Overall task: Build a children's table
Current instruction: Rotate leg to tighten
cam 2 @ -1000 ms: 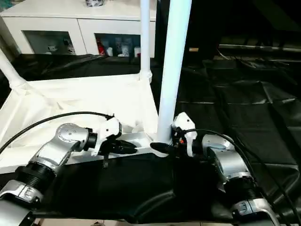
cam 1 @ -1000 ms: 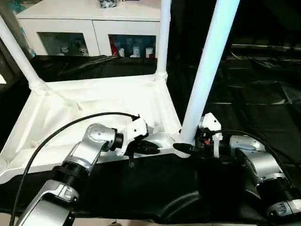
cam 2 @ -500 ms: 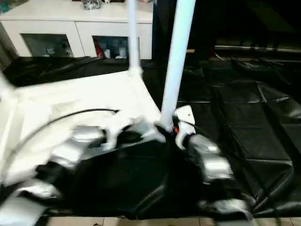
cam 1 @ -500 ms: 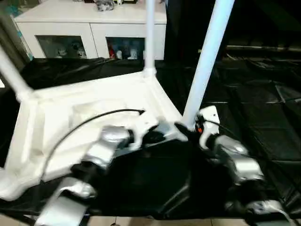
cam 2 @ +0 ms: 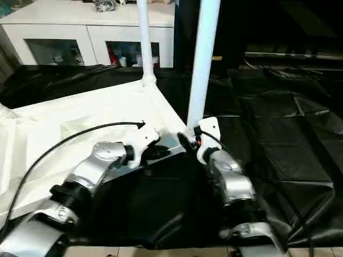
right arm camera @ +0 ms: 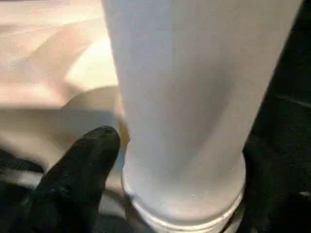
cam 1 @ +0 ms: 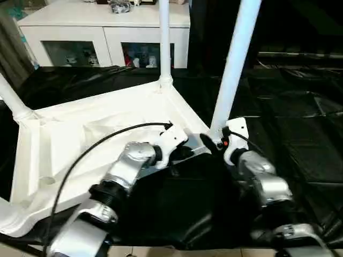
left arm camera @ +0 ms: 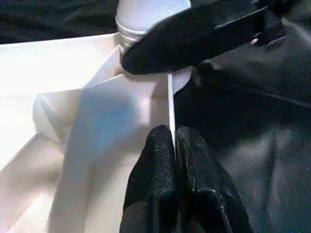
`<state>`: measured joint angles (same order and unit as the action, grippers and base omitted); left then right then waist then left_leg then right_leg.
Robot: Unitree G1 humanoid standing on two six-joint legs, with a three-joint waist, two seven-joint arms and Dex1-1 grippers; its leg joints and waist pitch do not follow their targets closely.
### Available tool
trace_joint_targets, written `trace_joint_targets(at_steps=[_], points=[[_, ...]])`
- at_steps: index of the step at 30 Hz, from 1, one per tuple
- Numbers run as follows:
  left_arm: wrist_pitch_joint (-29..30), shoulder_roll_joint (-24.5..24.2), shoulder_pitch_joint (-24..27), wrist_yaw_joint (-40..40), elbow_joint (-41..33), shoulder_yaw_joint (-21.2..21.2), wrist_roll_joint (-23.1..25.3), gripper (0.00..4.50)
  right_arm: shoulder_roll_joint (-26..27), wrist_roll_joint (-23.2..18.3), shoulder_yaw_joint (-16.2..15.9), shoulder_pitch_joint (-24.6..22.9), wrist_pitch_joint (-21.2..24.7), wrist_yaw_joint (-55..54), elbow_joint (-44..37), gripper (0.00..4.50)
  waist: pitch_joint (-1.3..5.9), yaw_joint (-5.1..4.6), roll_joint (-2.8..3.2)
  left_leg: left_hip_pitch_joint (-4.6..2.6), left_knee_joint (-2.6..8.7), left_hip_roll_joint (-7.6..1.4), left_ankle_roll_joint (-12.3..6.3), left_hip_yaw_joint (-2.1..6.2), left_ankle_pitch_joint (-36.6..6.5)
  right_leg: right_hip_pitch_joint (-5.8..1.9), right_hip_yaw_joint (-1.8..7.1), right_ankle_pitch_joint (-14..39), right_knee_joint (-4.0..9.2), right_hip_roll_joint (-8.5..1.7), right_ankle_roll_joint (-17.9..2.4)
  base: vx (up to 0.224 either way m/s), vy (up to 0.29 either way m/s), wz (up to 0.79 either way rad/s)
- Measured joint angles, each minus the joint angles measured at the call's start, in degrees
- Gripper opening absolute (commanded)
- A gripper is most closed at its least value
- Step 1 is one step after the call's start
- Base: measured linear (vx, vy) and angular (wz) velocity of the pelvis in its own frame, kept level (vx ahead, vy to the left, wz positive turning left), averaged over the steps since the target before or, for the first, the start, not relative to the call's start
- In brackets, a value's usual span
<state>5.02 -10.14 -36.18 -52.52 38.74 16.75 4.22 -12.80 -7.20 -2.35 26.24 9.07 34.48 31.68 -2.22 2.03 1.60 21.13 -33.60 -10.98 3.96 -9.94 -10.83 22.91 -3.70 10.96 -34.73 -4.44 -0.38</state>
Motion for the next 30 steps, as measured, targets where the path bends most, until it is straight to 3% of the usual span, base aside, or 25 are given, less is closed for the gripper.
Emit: trace_joint_targets(at_steps=[3,9,13,22,24,30], points=[[-0.8,-1.8,0.4,-4.8,-0.6,0.5,-1.3,0.0,-5.3,-1.1,-2.0,-1.5,1.3,8.9,-3.2,3.89,0.0,0.27,-0.01,0.03,0.02,-0.04,0.0,0.02,0.0,-0.01,-0.05,-0.1,-0.02,0.01,-0.1,0.02,-0.002,0.01],[-2.9,-4.8,0.4,-12.2,-1.0,1.1,-2.6,0.0,-10.7,-2.0,-4.8,-2.4,2.3,20.3,-7.2,3.89,-0.01,0.96,0.0,0.17,-0.03,-0.06,-0.13,-0.04,0.0,0.05,-0.06,0.0,0.09,0.02,-0.1,0.0,0.0,0.0],[-3.3,-5.9,0.4,-15.4,-1.1,1.1,-3.3,0.0,-12.0,-1.9,-6.1,-2.6,2.2,23.5,-8.1,3.89,-0.01,1.52,0.01,0.15,-0.06,-0.07,-0.06,-0.06,0.0,0.03,-0.05,0.0,0.09,0.01,-0.1,0.0,0.0,0.0],[-3.7,-6.5,0.4,-16.6,-1.0,1.1,-3.5,0.0,-12.1,-1.7,-7.0,-2.4,1.8,24.9,-7.8,3.73,-0.02,1.45,0.01,0.11,-0.05,-0.08,-0.05,-0.07,0.0,0.03,-0.04,0.0,0.06,0.01,-0.2,0.0,0.0,0.0],[-3.7,-6.5,0.4,-16.6,-1.0,1.1,-3.5,0.0,-12.0,-1.7,-7.0,-2.4,1.7,24.8,-7.6,3.39,-0.02,1.46,0.0,0.11,-0.06,-0.08,-0.05,-0.07,0.0,0.03,-0.04,0.0,0.06,0.01,-0.2,0.0,0.0,0.0],[-3.7,-6.6,0.4,-16.6,-1.0,1.1,-3.5,0.0,-11.7,-1.8,-6.8,-2.1,1.5,24.8,-6.8,2.97,-0.02,1.46,0.0,0.09,-0.06,-0.08,-0.05,-0.07,0.0,0.02,-0.04,0.0,0.04,0.01,-0.2,0.0,0.0,0.0]])
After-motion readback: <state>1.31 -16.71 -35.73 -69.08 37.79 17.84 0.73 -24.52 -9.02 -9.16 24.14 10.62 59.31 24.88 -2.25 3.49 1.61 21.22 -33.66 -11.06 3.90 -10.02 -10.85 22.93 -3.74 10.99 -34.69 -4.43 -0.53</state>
